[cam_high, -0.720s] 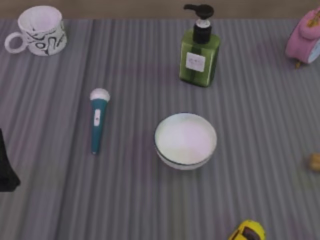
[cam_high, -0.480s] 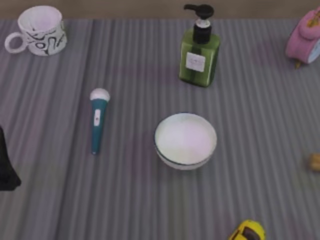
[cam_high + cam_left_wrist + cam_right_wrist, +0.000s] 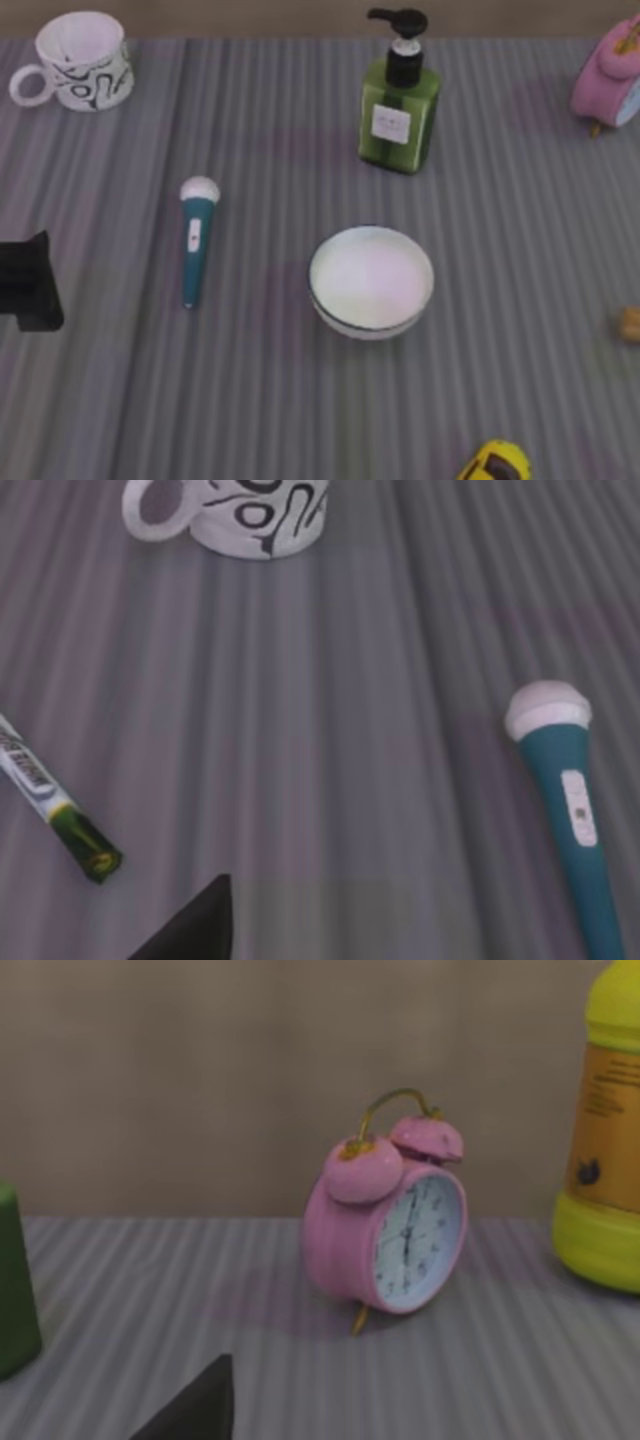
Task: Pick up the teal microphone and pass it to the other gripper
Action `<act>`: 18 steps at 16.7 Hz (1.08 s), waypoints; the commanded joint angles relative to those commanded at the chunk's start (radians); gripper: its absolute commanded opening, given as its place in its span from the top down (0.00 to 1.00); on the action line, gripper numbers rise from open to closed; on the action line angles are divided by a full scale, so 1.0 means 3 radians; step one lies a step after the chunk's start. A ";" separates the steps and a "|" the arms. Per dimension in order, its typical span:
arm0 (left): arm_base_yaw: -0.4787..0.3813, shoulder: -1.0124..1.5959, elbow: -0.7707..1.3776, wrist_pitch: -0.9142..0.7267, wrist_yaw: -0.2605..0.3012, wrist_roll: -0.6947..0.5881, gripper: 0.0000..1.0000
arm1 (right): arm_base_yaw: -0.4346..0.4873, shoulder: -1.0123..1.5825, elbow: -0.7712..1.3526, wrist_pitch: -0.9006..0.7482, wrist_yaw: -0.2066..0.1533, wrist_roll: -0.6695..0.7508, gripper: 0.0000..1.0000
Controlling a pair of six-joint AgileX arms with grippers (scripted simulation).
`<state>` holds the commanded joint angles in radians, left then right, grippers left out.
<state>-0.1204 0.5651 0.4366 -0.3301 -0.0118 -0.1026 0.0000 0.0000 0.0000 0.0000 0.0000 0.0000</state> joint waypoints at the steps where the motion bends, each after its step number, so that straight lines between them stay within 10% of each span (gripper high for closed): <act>1: -0.0060 0.0339 0.0244 -0.0158 -0.0007 -0.0060 0.00 | 0.0000 0.0000 0.0000 0.0000 0.0000 0.0000 0.00; 18: -0.0850 0.4566 0.3339 -0.2164 -0.0061 -0.0803 0.00 | 0.0000 0.0000 0.0000 0.0000 0.0000 0.0000 0.00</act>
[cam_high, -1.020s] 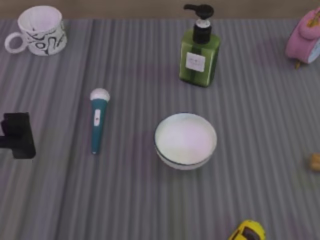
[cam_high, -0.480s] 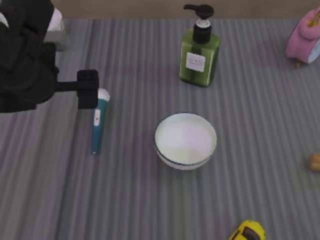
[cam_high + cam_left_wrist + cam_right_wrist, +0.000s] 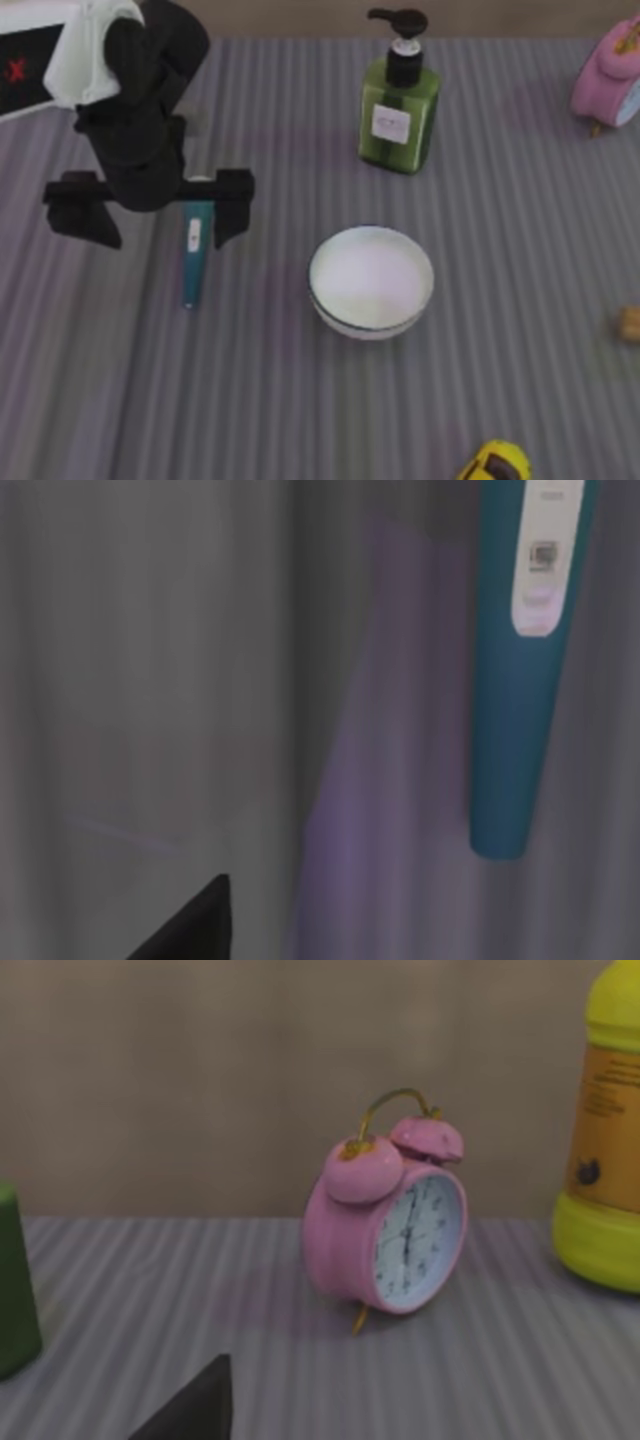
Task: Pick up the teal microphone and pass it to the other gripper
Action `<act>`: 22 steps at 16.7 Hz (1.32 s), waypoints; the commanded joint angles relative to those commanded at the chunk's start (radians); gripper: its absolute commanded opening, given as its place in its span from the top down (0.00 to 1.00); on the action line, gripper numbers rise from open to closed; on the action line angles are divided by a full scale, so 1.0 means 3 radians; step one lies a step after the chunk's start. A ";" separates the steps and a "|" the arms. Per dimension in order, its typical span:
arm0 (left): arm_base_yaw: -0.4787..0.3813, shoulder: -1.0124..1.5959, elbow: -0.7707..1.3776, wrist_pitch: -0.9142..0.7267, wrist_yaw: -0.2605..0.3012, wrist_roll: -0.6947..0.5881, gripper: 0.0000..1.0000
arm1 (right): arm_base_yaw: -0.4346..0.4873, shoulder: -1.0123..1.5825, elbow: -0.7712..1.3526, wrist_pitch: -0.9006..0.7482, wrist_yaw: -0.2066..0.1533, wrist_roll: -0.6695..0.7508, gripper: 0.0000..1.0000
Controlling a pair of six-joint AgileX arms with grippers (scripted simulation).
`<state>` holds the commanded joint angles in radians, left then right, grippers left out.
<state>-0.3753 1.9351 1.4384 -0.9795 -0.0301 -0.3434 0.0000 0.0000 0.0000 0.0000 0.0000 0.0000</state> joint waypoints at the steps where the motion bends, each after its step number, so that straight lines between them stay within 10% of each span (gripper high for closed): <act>1: -0.0002 0.0012 0.0008 -0.0008 -0.0001 -0.0002 0.00 | 0.0000 0.0000 0.0000 0.0000 0.0000 0.0000 0.00; 20: 0.0030 0.0639 -0.0491 0.1119 0.0007 0.0038 0.00 | 0.0000 0.0000 0.0000 0.0000 0.0000 0.0000 0.00; 22: 0.0030 0.0639 -0.0491 0.1119 0.0007 0.0038 0.15 | 0.0000 0.0000 0.0000 0.0000 0.0000 0.0000 0.00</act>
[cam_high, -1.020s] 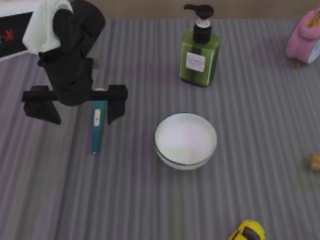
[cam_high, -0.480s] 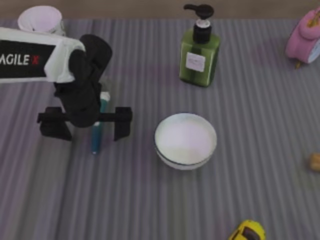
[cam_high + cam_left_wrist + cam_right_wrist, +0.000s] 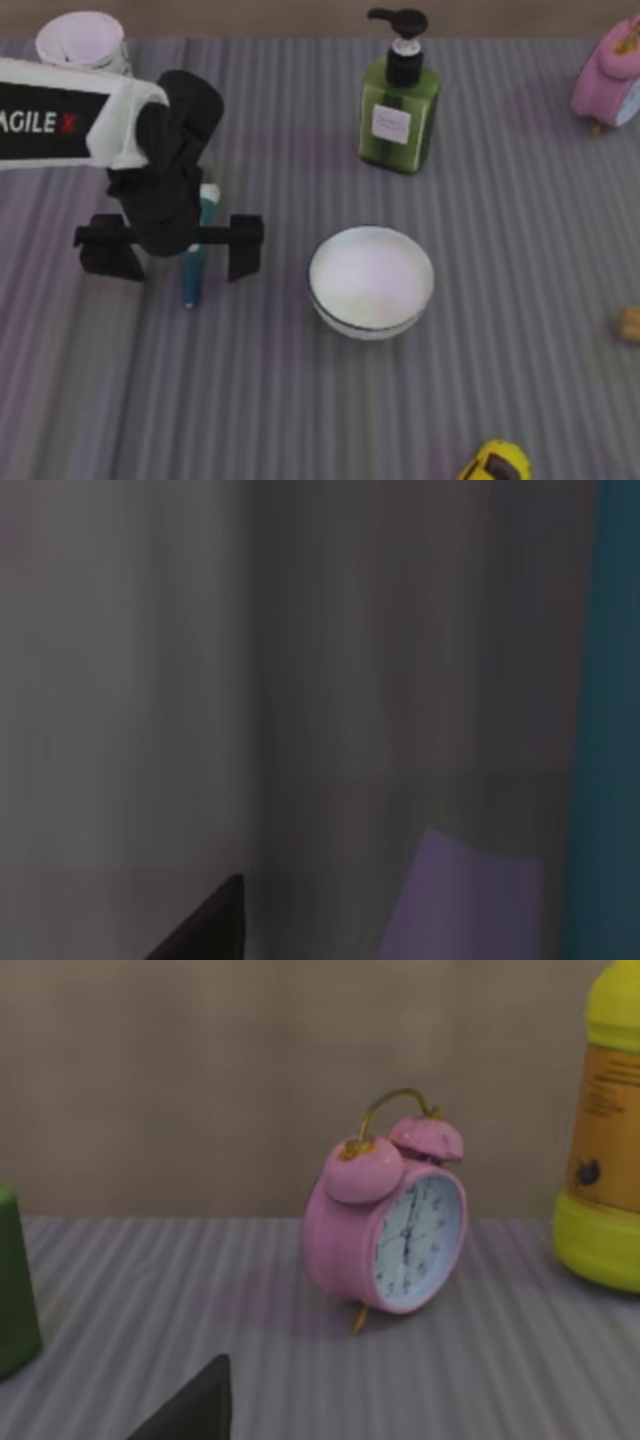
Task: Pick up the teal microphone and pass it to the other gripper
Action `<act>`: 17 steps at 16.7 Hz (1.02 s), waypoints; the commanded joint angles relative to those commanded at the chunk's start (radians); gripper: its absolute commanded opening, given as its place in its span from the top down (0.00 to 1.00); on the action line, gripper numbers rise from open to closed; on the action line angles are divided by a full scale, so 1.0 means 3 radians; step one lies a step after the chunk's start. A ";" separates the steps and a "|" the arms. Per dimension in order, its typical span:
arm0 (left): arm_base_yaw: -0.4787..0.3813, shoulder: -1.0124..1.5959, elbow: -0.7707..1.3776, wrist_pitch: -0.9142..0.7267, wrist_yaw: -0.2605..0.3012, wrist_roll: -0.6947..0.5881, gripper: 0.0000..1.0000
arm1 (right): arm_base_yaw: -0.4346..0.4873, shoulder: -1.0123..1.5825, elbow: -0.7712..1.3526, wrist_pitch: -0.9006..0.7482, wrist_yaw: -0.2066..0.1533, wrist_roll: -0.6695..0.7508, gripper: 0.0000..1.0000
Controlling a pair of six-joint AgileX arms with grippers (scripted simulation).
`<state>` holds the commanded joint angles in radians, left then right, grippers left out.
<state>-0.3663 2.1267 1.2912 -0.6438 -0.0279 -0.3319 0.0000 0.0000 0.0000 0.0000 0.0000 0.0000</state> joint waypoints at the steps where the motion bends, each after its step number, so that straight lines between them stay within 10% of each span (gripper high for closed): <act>1: 0.0000 0.0000 0.0000 0.0000 0.0000 0.0000 0.23 | 0.0000 0.0000 0.0000 0.0000 0.0000 0.0000 0.00; 11: 0.0000 0.0000 0.0000 0.0000 0.0000 0.0000 0.98 | 0.0000 0.0000 0.0000 0.0000 0.0000 0.0000 0.00; 17: 0.0000 0.0000 0.0000 0.0000 0.0000 0.0000 1.00 | 0.0000 0.0000 0.0000 0.0000 0.0000 0.0000 0.00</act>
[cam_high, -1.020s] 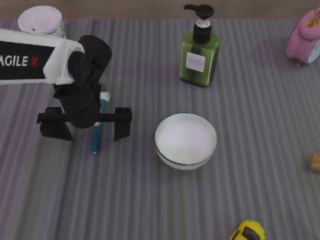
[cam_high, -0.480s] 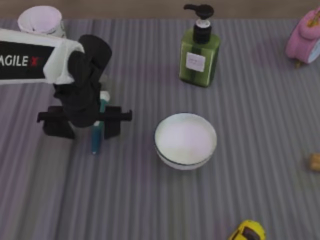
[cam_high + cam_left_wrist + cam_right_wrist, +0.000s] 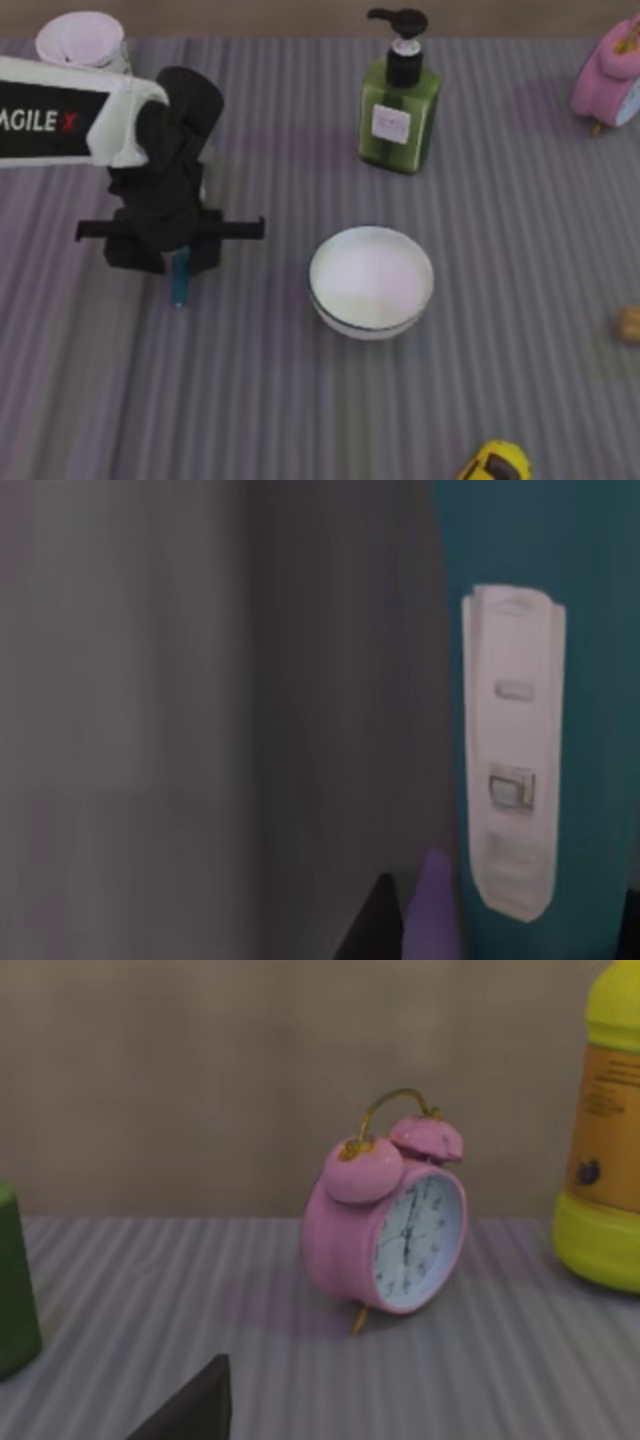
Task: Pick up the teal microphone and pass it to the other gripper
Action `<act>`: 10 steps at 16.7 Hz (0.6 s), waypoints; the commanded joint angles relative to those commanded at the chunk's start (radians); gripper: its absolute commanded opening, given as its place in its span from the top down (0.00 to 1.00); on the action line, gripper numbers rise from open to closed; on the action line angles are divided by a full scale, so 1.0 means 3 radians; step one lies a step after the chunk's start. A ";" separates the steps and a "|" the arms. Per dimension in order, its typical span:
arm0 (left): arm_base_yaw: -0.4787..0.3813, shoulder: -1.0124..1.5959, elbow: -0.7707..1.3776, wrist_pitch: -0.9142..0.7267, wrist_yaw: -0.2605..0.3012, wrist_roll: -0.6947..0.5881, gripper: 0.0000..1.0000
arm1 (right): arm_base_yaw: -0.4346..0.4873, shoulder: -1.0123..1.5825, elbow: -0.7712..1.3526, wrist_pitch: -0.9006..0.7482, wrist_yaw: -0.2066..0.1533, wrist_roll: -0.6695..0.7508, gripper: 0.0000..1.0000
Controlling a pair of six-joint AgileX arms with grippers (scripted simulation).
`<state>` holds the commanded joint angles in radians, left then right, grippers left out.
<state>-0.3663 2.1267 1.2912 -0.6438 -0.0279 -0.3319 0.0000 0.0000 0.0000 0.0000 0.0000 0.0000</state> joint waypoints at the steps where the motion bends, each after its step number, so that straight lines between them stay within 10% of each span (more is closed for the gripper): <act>1: 0.0000 0.0000 0.0000 0.0000 0.0000 0.0000 1.00 | 0.0000 0.0000 0.0000 0.0000 0.0000 0.0000 0.00; 10: 0.0005 -0.0349 -0.0090 0.0630 0.0212 0.0225 1.00 | 0.0000 0.0000 0.0000 0.0000 0.0000 0.0000 0.00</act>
<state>-0.3649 2.0220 1.2642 -0.4549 0.0359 -0.2645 0.0000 0.0000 0.0000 0.0000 0.0000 0.0000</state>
